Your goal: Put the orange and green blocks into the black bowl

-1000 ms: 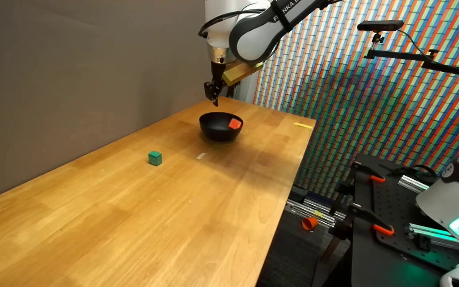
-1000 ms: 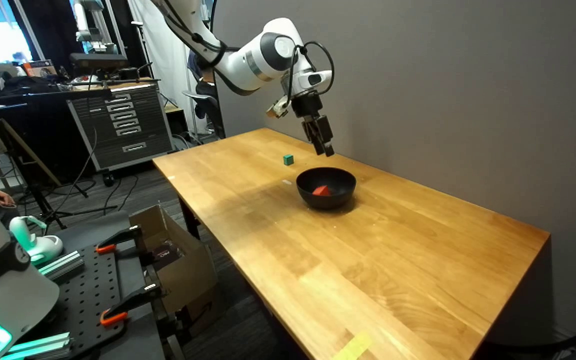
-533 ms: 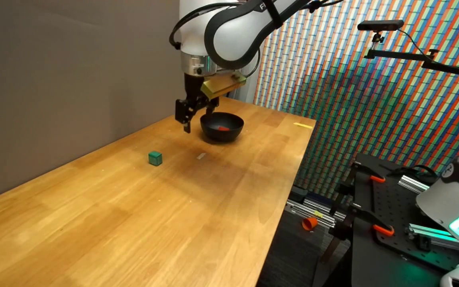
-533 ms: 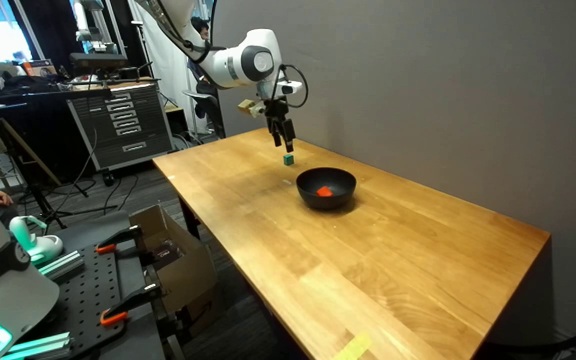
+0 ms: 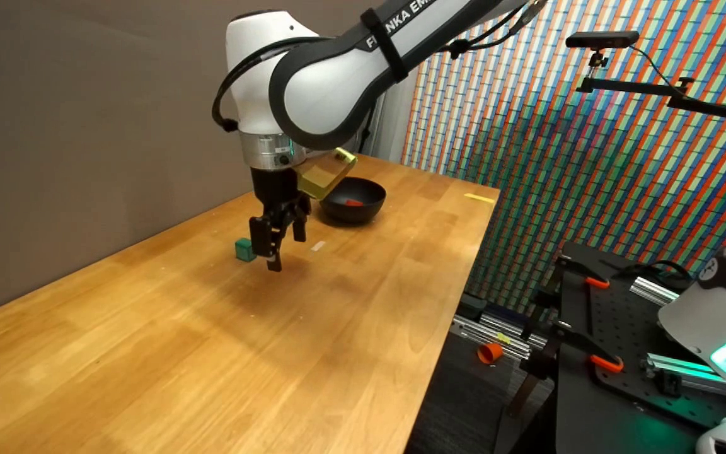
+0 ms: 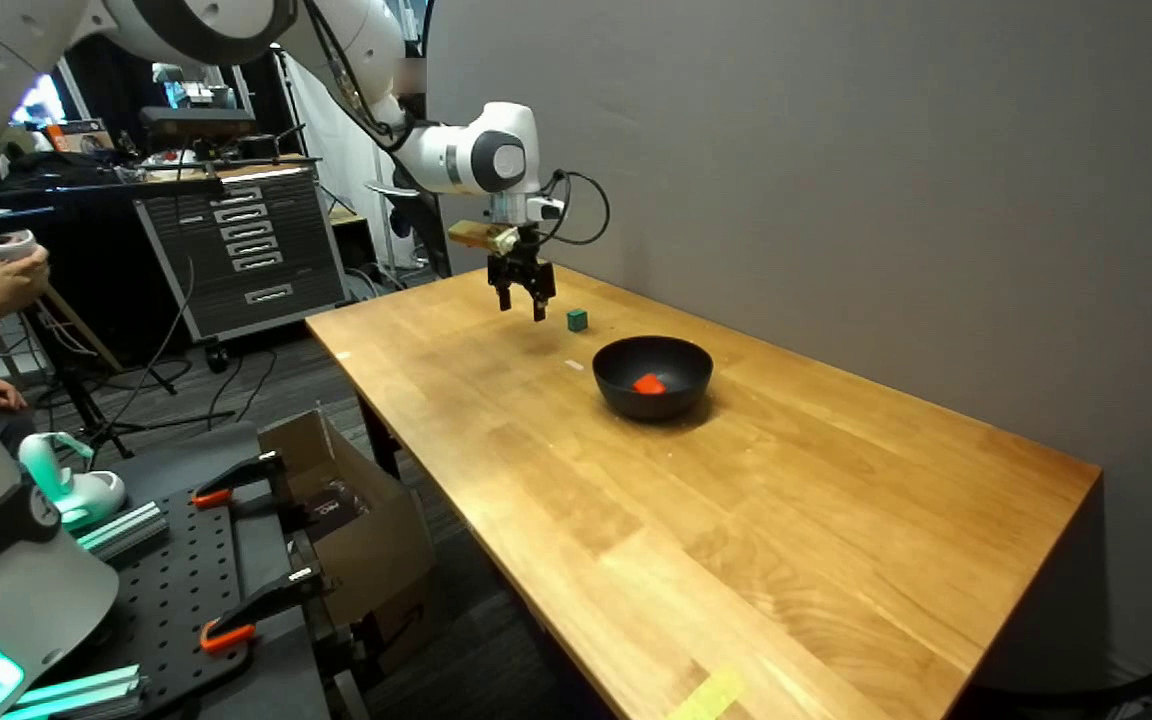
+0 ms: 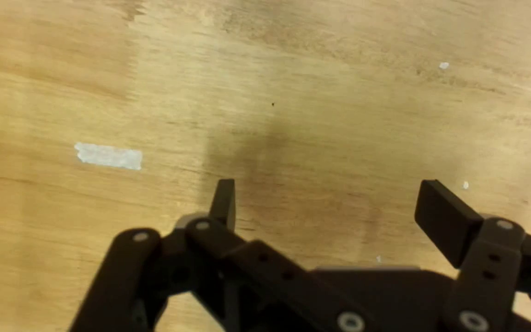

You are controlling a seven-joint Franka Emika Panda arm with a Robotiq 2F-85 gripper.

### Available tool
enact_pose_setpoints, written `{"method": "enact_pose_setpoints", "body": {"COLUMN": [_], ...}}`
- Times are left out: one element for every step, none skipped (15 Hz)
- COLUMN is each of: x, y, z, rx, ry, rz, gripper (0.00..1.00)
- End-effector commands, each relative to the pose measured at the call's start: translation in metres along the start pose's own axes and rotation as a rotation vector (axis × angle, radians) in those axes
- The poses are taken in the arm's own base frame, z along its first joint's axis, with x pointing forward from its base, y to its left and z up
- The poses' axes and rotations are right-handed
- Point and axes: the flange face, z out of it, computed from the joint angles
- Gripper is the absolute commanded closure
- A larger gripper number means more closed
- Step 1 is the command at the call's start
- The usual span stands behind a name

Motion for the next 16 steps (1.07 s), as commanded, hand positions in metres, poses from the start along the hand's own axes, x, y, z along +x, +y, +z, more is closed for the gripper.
{"method": "enact_pose_setpoints", "body": {"x": [0.027, 0.032, 0.037, 0.043, 0.048, 0.054, 0.059, 0.063, 0.067, 0.072, 0.075, 0.077, 0.079, 0.080, 0.082, 0.083], "y": [0.001, 0.003, 0.007, 0.012, 0.017, 0.021, 0.025, 0.028, 0.031, 0.031, 0.031, 0.031, 0.029, 0.028, 0.027, 0.025], "z": [0.026, 0.032, 0.037, 0.041, 0.044, 0.045, 0.045, 0.044, 0.043, 0.041, 0.039, 0.038, 0.037, 0.036, 0.037, 0.037], "rx": [0.008, 0.006, 0.006, 0.002, -0.004, -0.003, -0.005, -0.010, -0.016, -0.021, -0.020, -0.021, -0.022, -0.022, -0.026, -0.030], "ry": [-0.027, -0.028, -0.029, -0.029, -0.029, -0.026, -0.022, -0.019, -0.017, -0.013, -0.010, -0.010, -0.009, -0.008, -0.007, -0.005], "rz": [-0.128, -0.152, -0.170, -0.179, -0.188, -0.192, -0.194, -0.196, -0.201, -0.201, -0.204, -0.205, -0.206, -0.206, -0.205, -0.207], "gripper": [0.00, 0.00, 0.00, 0.00, 0.00, 0.00, 0.00, 0.00, 0.00, 0.00, 0.00, 0.00, 0.00, 0.00, 0.00, 0.00]}}
